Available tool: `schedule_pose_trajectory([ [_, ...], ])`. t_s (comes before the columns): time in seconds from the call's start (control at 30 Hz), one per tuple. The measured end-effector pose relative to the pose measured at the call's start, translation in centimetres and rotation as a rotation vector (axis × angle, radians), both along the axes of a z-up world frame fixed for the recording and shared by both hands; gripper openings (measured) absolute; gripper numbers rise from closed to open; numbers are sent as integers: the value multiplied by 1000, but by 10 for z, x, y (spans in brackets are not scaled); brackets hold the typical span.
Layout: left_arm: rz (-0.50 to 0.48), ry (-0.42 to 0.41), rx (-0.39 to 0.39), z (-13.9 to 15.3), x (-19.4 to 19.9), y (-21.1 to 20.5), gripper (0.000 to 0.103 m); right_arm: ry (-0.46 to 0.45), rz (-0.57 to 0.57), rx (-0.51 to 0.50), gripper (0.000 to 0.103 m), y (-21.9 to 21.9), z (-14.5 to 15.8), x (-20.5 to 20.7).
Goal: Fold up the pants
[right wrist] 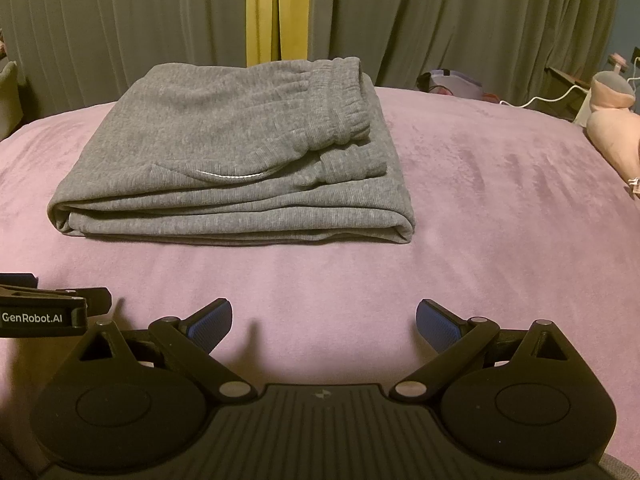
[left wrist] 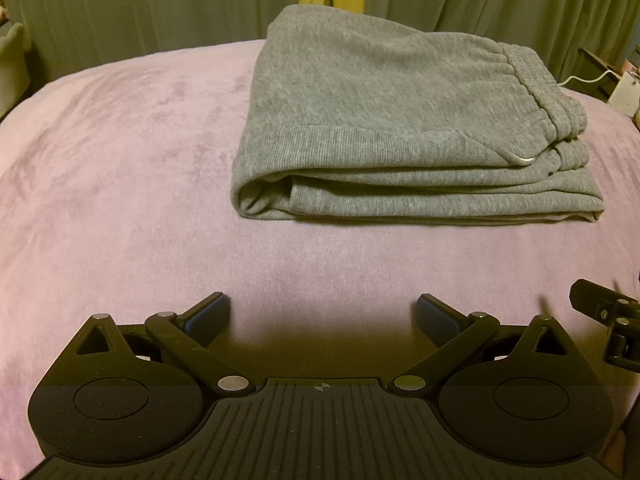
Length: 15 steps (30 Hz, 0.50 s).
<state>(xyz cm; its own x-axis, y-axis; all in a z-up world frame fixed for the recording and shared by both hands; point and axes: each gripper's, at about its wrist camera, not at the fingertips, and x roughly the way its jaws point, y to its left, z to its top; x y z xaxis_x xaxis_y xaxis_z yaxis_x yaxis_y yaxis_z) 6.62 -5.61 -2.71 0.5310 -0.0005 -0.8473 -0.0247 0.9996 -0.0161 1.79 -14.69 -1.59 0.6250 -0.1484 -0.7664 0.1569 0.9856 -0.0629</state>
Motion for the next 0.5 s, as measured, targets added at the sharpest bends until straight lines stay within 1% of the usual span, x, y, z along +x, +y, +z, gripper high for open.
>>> schedule_pose_trajectory([
  [0.5,1,1,0,0,0,0,102,0,0,-6,99,0,1,0],
])
